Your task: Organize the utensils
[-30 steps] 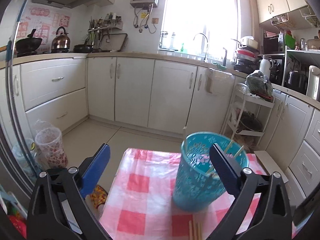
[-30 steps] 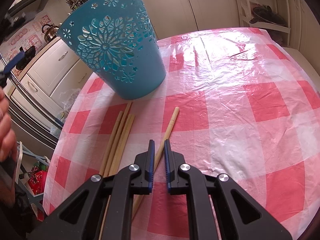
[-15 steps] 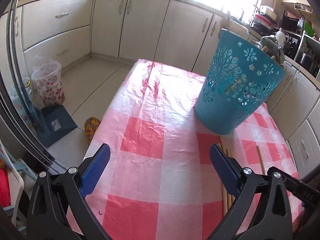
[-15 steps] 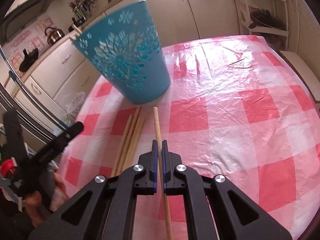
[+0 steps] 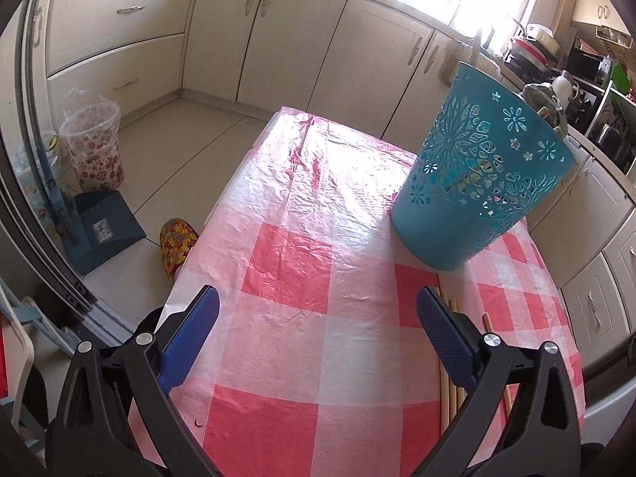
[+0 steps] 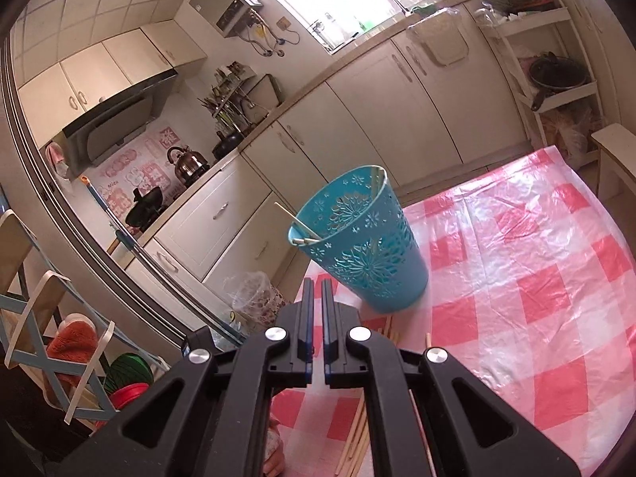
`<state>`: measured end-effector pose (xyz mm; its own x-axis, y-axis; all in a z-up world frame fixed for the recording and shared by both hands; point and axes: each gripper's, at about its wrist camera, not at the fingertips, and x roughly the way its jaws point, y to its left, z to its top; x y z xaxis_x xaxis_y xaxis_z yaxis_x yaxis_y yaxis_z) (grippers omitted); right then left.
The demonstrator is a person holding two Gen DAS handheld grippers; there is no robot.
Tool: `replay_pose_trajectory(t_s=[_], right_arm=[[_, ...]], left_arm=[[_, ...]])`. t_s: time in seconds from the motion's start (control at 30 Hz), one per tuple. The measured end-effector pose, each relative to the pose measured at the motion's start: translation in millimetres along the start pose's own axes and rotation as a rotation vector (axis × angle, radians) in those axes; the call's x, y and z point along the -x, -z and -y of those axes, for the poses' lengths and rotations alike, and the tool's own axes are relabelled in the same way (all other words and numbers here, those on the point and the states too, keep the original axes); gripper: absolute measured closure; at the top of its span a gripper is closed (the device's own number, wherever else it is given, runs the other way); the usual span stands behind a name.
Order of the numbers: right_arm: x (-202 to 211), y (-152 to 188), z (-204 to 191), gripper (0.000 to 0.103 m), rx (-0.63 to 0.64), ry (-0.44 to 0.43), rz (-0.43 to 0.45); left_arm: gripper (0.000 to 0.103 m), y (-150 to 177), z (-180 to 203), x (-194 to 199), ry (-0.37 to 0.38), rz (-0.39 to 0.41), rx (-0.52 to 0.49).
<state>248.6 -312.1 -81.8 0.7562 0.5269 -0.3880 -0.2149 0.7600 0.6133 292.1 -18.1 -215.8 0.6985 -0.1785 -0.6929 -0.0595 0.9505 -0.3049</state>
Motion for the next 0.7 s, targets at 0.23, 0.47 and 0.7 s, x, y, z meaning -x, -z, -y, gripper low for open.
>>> replay_pose_trajectory(t_s=[0.23, 0.47, 0.7], right_arm=[[-60, 42, 19, 0.054, 0.204, 0.329, -0.273], [-108, 79, 51, 0.078, 0.304, 0.465, -0.401], [-65, 48, 42, 0.097, 0.196, 0.349, -0.242]], left_arm=[[0.008, 0, -4, 0, 0.012, 0.003, 0.020], [0.008, 0, -2, 0, 0.017, 0.003, 0.018], [0.008, 0, -1, -1, 0.017, 0.004, 0.016]])
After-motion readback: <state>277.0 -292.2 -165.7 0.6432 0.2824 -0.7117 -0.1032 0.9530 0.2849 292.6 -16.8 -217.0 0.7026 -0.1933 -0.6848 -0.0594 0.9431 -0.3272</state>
